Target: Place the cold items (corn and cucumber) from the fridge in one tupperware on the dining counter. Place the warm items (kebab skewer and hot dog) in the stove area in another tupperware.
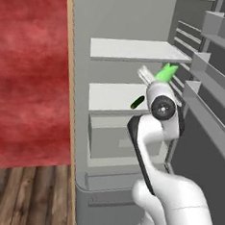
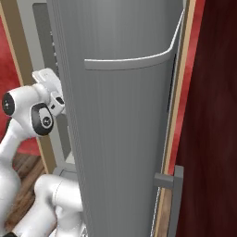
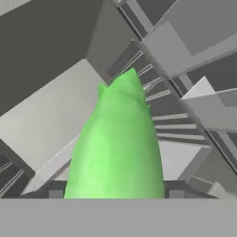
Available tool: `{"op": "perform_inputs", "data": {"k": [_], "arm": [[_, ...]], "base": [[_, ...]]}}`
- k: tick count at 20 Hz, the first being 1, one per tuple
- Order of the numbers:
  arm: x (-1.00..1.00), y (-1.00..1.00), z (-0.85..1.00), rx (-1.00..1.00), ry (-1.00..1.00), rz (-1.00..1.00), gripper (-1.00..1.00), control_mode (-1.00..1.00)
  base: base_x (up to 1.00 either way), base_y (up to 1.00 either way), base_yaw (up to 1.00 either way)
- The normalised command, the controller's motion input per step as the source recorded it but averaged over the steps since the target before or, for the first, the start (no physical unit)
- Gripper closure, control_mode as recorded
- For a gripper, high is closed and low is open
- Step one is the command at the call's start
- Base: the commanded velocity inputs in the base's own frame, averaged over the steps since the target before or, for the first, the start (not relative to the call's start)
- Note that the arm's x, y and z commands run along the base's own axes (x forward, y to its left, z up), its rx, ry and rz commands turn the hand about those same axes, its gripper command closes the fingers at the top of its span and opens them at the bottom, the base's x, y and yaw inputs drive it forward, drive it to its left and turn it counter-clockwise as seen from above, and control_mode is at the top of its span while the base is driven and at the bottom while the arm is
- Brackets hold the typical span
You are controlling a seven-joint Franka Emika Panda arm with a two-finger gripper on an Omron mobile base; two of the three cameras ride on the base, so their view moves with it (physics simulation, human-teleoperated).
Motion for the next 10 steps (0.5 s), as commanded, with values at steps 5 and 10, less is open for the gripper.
{"op": "perform_inputs", "data": {"k": [5, 10], "arm": [[-1.00, -0.34, -0.62, -0.12, 0.18, 0.04, 1.00, -1.00], [-1.00, 0.00, -0.71, -0.24, 0.30, 0.16, 1.00, -1.00]], "base": [[0.00, 0.00, 0.00], [0.00, 0.00, 0.00]]}}
